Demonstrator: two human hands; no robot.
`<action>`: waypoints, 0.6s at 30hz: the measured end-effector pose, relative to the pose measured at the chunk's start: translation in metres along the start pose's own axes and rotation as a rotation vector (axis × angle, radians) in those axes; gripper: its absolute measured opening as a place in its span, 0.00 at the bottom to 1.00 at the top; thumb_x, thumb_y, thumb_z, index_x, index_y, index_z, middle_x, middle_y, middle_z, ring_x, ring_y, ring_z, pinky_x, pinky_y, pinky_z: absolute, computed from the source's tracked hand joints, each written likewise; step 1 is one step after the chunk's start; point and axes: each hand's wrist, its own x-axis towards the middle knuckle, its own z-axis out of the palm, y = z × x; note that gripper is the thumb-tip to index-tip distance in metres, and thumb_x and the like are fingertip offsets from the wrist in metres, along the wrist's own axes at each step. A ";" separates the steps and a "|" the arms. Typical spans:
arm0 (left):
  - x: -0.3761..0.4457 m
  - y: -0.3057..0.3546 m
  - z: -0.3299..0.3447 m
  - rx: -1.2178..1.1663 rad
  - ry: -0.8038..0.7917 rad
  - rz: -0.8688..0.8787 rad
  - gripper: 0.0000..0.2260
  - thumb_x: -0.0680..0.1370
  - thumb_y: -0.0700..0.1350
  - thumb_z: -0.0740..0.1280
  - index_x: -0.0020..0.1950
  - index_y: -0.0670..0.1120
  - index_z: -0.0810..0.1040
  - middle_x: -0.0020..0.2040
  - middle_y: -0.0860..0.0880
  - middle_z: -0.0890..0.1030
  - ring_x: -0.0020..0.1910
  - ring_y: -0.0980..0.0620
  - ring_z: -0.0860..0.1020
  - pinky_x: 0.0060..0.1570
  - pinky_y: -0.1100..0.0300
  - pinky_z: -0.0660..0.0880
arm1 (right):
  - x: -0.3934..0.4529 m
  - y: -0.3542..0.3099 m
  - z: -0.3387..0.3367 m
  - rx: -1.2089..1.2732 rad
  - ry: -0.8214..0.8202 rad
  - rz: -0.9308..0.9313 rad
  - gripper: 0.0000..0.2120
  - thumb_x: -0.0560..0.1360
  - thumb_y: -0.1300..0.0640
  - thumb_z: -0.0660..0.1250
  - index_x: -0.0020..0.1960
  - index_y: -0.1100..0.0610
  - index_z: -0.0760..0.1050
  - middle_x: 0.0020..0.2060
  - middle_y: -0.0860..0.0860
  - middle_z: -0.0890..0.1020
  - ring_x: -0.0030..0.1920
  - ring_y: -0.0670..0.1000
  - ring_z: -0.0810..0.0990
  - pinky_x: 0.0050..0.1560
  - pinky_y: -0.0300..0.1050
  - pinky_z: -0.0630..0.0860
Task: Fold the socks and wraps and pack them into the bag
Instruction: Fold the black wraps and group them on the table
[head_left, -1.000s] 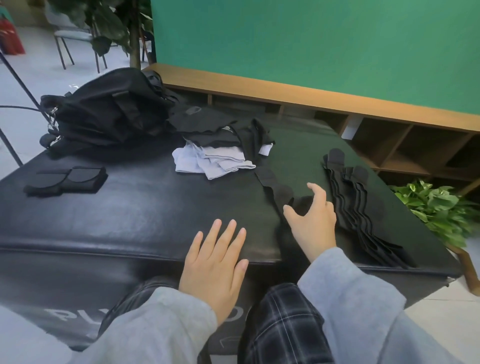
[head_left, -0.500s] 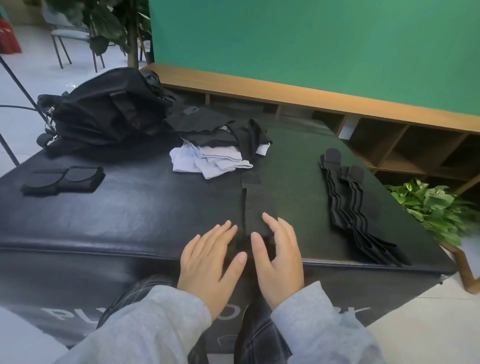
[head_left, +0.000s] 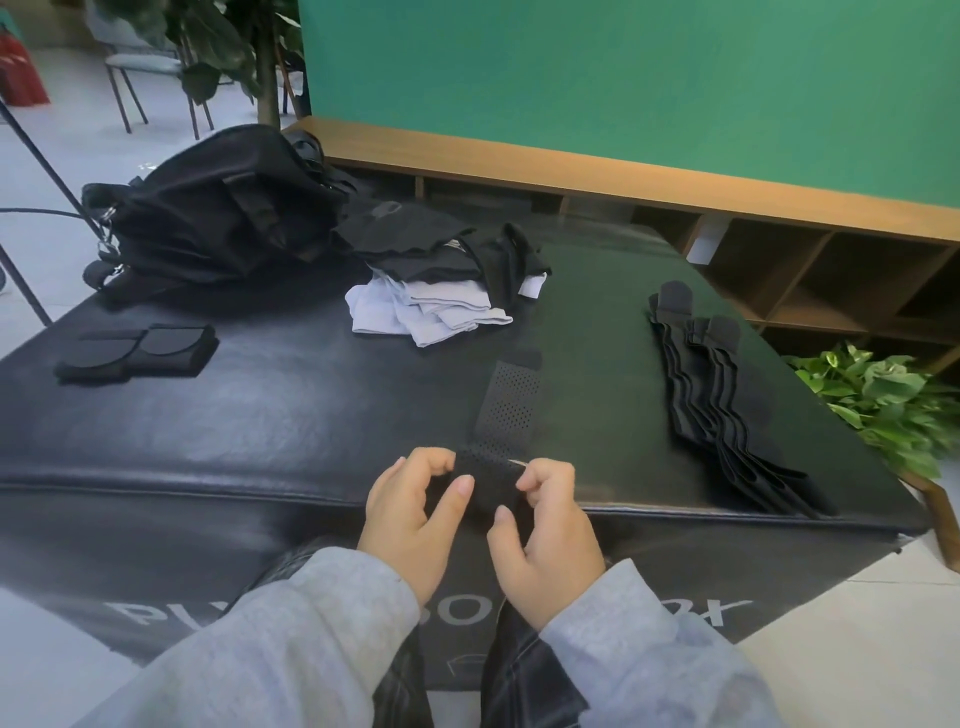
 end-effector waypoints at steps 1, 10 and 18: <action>0.000 0.001 -0.001 0.002 0.000 -0.003 0.12 0.71 0.63 0.59 0.49 0.60 0.73 0.49 0.60 0.79 0.61 0.46 0.72 0.58 0.45 0.70 | 0.000 0.001 0.001 0.008 0.010 0.004 0.11 0.69 0.56 0.60 0.45 0.44 0.59 0.32 0.40 0.70 0.33 0.47 0.75 0.37 0.50 0.74; -0.004 0.009 -0.002 0.096 0.019 0.000 0.06 0.77 0.50 0.61 0.40 0.56 0.70 0.41 0.62 0.73 0.59 0.41 0.70 0.56 0.45 0.70 | 0.006 0.012 0.006 0.068 -0.028 0.067 0.20 0.71 0.56 0.62 0.57 0.43 0.58 0.52 0.44 0.73 0.59 0.49 0.75 0.58 0.39 0.70; -0.006 0.011 -0.003 0.092 0.037 0.036 0.05 0.77 0.49 0.60 0.41 0.55 0.69 0.38 0.55 0.73 0.42 0.51 0.72 0.45 0.53 0.72 | 0.013 0.019 0.009 -0.185 -0.022 -0.097 0.23 0.73 0.50 0.54 0.66 0.54 0.72 0.62 0.45 0.76 0.68 0.44 0.65 0.68 0.47 0.58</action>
